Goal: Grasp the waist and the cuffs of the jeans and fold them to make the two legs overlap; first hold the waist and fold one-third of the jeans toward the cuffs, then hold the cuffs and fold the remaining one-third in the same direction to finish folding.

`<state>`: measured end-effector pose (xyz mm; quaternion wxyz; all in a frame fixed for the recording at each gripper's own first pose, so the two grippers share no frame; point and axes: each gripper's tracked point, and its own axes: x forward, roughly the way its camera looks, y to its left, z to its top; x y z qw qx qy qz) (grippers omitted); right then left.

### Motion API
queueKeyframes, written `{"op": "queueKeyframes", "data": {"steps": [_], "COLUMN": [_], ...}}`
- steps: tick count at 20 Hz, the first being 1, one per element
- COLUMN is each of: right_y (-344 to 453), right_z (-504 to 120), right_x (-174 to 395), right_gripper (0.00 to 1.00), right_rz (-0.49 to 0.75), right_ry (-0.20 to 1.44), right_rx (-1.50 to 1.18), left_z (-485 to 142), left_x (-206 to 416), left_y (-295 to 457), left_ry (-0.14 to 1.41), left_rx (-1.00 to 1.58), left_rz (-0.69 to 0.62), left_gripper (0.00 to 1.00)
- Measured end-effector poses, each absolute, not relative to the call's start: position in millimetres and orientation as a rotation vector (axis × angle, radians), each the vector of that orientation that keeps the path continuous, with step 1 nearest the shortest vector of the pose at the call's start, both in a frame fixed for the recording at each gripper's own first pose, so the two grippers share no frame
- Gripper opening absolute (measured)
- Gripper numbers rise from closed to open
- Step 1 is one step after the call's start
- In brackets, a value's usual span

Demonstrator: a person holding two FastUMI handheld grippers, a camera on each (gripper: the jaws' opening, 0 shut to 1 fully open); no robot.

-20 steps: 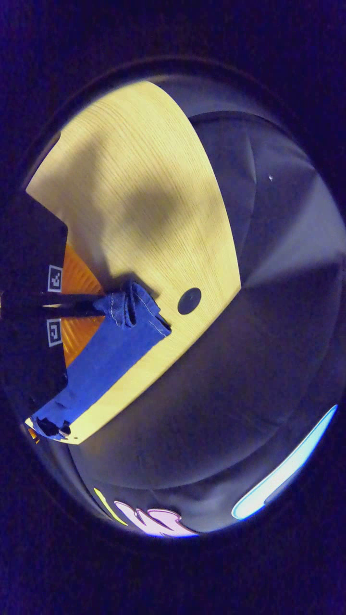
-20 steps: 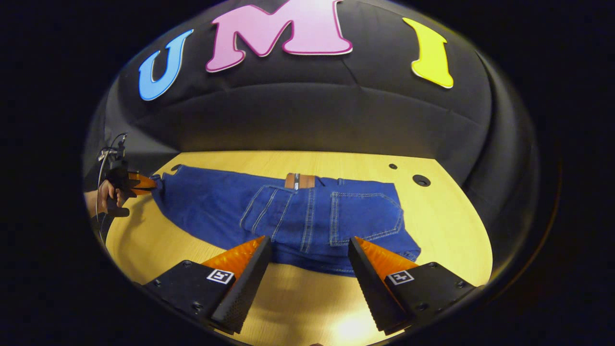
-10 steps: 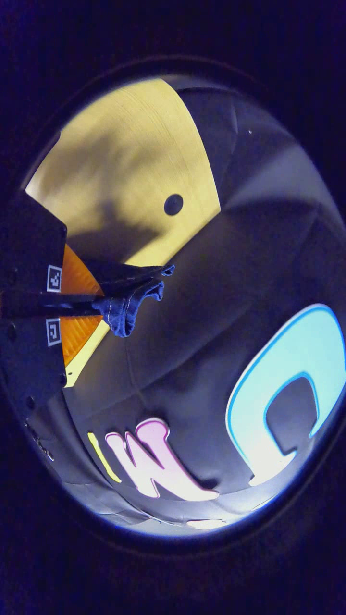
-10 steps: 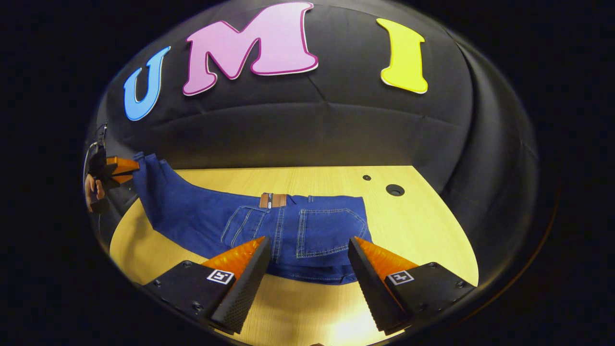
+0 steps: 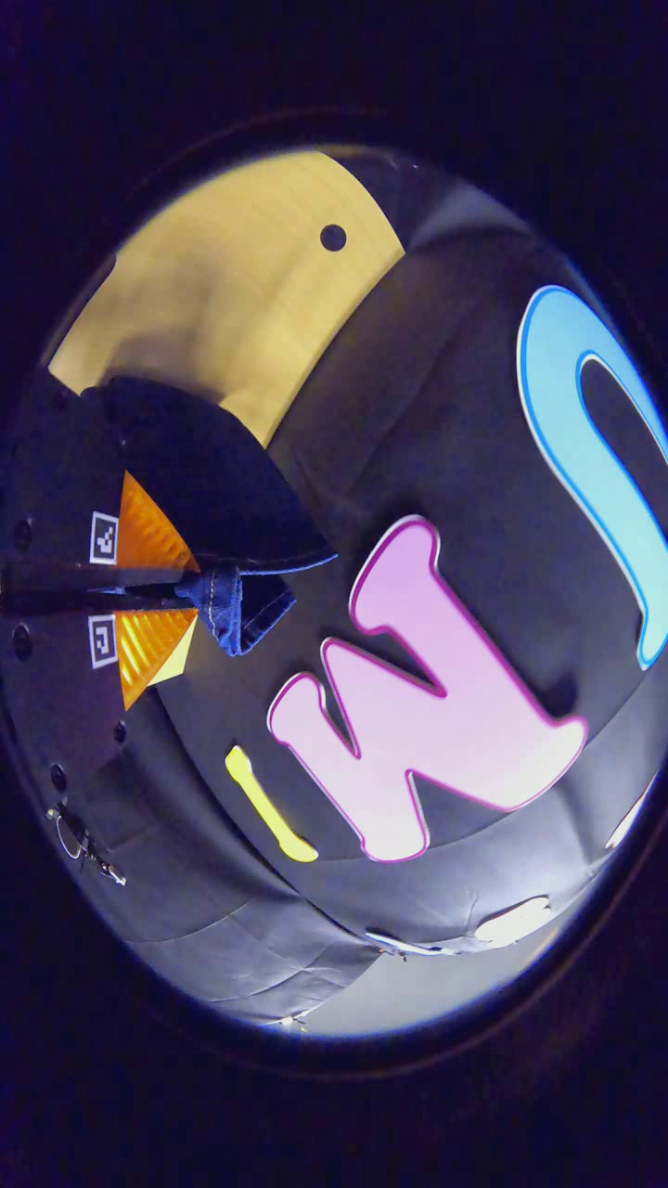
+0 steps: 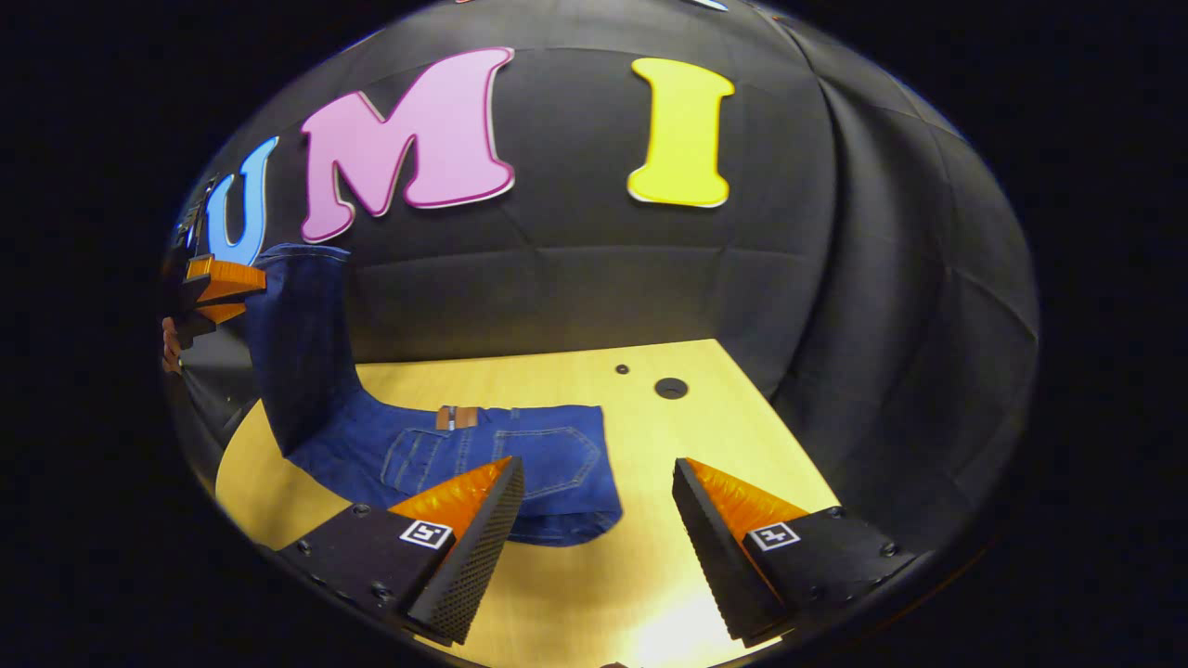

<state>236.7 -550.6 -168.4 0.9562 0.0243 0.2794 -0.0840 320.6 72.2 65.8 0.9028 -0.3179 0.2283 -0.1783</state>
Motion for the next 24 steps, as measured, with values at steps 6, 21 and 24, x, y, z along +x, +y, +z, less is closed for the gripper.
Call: {"op": "queueKeyframes", "data": {"steps": [6,21,24], "right_y": [-613,-607,-592], "right_z": [-150,-145,-127], "right_x": [196,142,147], "right_gripper": [0.99,0.99,0.99], "right_rz": [-0.3,-0.266,-0.221], "right_ry": [0.551,0.569,0.532], "right_rx": [0.099,0.171,0.159], "left_z": [45,-66,-46], "left_x": [319,290,269], "left_y": [-84,-130,-94], "left_ry": [0.529,0.649,0.584], "left_rx": [-0.551,-0.347,-0.27], "left_rz": [-0.543,-0.541,-0.495], "left_gripper": [0.06,0.53,0.89]}}
